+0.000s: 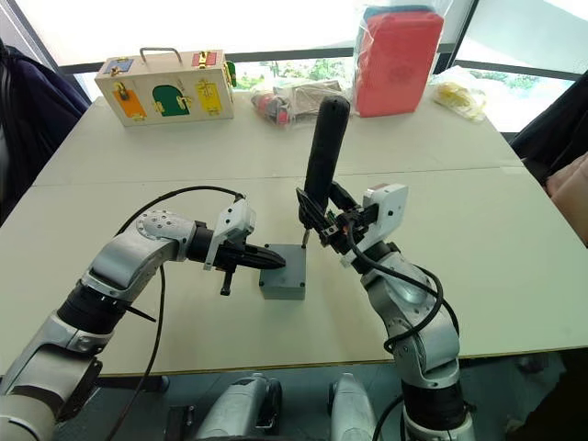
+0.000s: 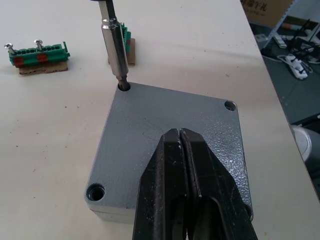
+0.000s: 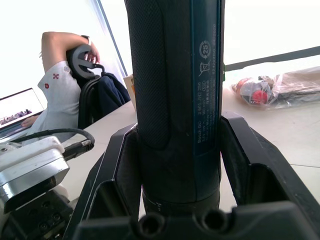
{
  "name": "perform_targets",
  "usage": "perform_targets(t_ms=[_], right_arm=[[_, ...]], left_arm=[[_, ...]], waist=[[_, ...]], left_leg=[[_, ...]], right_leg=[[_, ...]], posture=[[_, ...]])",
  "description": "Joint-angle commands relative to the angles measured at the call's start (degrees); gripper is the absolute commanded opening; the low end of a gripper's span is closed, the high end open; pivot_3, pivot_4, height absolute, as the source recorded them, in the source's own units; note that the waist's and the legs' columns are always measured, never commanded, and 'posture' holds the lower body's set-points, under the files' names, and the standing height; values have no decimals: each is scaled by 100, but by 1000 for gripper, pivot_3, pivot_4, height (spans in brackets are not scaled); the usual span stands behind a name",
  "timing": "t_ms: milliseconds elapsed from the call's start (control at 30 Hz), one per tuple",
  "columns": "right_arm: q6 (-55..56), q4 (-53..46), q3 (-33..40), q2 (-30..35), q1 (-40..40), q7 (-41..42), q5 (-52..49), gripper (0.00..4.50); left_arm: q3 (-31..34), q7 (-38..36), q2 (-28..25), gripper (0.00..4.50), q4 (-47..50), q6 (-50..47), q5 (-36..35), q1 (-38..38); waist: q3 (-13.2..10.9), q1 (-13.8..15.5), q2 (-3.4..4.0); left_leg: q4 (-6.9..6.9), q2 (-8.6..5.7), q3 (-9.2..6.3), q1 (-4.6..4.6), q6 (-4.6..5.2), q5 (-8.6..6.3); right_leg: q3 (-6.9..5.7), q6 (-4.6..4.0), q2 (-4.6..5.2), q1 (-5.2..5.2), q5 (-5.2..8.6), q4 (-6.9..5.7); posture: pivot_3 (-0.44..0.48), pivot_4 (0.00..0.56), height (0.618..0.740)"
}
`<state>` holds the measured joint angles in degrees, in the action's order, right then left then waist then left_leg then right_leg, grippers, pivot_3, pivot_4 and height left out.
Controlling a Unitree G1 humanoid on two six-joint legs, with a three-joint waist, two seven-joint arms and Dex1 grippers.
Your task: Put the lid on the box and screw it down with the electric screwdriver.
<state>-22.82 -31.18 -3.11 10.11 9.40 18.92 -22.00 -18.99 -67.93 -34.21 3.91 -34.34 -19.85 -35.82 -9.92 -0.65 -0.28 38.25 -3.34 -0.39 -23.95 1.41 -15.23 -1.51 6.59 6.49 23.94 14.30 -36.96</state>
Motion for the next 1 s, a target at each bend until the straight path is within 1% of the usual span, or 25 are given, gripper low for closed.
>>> perform_targets(t_ms=[33, 100, 333, 367, 433, 467, 733, 1000], right_arm=[[13, 346, -194, 129, -288, 4, 304, 1947], [-4, 380, -216, 157, -330, -62, 384, 1947], [-189, 509, -369, 231, -420, -141, 493, 1947], [-203, 526, -359, 227, -435, -143, 465, 1947], [-210, 575, -355, 235, -454, -126, 435, 1947], [-205, 606, -362, 249, -455, -118, 449, 1947], [-396, 748, -495, 393, -365, -182, 626, 1947], [-594, 843, -497, 329, -385, -376, 621, 1947]], left_arm=[[-96, -1, -86, 0, -22, -6, 175, 96], [-99, -8, -69, 0, -23, -2, 199, 112], [-144, 38, 10, 0, -2, 10, 238, 178], [-145, 46, 10, 0, 23, 12, 239, 212], [-146, 52, 1, 0, 75, 21, 244, 292], [-146, 53, -4, 0, 95, 23, 247, 325], [-140, 85, -13, 0, 263, -56, 261, 420], [-144, 87, 20, 0, 262, -142, 259, 341]], waist=[[3, 1, -1], [18, 1, -2], [77, 8, -8], [78, 10, -8], [85, 12, -10], [92, 11, -10], [147, 15, -12], [160, 26, -21]], left_leg=[[-4, 1, 0, 38, 10, -6], [-15, 6, -1, 79, 16, -11], [-19, 7, -7, 95, 19, -14], [-20, 7, -7, 104, 20, -15], [-34, 8, -9, 152, 26, -21], [-35, 9, -9, 158, 29, -24], [-36, 10, -10, 158, 33, -28], [-37, 9, -13, 158, 38, -32]], right_leg=[[-1, -2, 0, -37, 7, 21], [-6, -4, -3, -85, 12, 44], [-9, -4, -4, -109, 12, 63], [-10, -4, -4, -119, 12, 66], [-13, -4, -3, -148, 13, 87], [-13, -4, -3, -154, 13, 90], [-11, -6, 4, -153, 15, 94], [-12, -26, 21, -155, 26, 97]], posture=[[0, 150, 740], [0, 150, 740], [0, 150, 740], [0, 150, 740], [0, 150, 740], [0, 150, 740], [0, 150, 740], [0, 150, 740]])
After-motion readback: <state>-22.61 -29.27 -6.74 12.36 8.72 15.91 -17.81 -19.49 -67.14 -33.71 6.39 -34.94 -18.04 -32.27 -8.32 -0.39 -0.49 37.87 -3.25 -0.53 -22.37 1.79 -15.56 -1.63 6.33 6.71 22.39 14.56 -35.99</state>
